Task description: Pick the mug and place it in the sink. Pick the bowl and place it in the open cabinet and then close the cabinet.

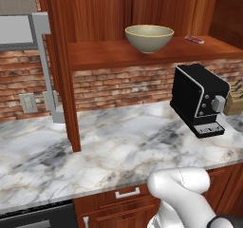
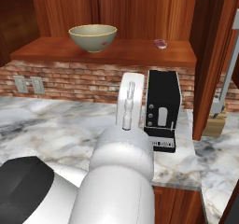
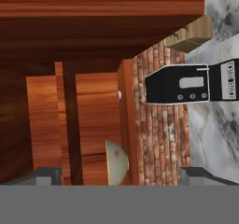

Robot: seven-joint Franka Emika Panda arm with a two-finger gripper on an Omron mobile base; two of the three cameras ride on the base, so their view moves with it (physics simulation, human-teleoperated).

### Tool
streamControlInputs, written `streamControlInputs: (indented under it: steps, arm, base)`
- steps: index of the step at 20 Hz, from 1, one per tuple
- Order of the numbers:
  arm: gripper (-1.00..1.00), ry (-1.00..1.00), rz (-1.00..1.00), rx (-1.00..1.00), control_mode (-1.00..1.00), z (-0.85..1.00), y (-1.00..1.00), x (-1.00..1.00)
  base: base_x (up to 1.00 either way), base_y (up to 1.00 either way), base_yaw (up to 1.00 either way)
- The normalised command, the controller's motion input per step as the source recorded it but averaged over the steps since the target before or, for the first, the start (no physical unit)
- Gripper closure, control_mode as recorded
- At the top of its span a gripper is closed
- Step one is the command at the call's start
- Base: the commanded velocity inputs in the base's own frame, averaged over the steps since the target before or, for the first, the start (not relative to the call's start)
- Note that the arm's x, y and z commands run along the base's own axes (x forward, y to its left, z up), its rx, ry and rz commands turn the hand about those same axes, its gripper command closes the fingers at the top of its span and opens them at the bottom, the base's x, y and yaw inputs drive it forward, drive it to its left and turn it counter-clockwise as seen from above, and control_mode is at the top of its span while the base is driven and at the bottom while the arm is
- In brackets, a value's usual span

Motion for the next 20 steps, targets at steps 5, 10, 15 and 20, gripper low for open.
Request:
streamControlInputs:
  steps: [5,10,15,20]
  arm:
    - [-1.0,0.0,-0.02,0.02,-1.0,0.15,-0.5,-0.32]
    - [-1.0,0.0,-0.06,0.03,-1.0,0.19,-0.51,-0.27]
    - [-1.0,-0.04,-0.23,0.0,-1.0,0.05,-0.25,-0.35]
    - [-1.0,-0.03,-0.28,0.0,-1.0,0.0,-0.05,-0.26]
  base:
    - [0.0,0.0,0.0]
    - [0.0,0.0,0.0]
    - [0.0,0.0,0.0]
    - [0.0,0.0,0.0]
